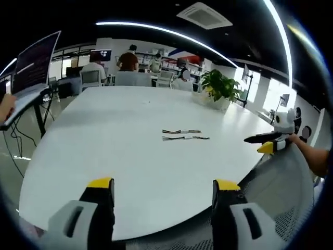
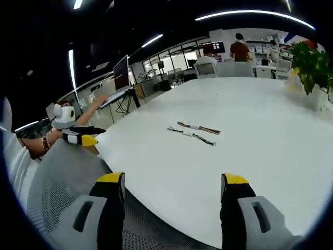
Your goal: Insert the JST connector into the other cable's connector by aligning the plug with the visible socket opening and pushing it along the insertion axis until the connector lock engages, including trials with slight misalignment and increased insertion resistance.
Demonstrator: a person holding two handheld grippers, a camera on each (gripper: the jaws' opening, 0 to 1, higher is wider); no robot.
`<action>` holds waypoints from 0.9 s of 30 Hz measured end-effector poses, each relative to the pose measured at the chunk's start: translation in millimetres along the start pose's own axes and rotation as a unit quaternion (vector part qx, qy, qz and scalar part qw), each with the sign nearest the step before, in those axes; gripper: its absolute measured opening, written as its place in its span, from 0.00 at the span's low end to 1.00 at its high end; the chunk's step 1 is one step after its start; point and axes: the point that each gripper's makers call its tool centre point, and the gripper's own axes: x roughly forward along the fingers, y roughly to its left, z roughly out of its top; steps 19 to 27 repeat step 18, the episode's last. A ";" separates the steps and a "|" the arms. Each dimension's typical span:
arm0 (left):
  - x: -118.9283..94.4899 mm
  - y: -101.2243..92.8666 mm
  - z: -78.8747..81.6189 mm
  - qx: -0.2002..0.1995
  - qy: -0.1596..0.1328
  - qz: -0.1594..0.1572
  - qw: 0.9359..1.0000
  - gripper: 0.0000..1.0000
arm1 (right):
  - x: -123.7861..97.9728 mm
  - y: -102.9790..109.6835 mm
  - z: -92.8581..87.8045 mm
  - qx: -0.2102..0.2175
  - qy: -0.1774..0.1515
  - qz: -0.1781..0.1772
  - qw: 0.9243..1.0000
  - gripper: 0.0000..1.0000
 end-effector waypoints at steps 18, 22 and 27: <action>-2.8 11.2 -4.7 0.017 0.022 0.044 0.999 0.71 | -6.7 -10.3 -11.3 0.051 0.022 -0.046 0.997 0.74; -2.8 11.2 -4.7 0.017 0.022 0.044 0.999 0.71 | -6.7 -10.3 -11.3 0.051 0.022 -0.046 0.997 0.74; -2.8 11.2 -4.7 0.017 0.022 0.044 0.999 0.71 | -6.7 -10.3 -11.3 0.051 0.022 -0.046 0.997 0.74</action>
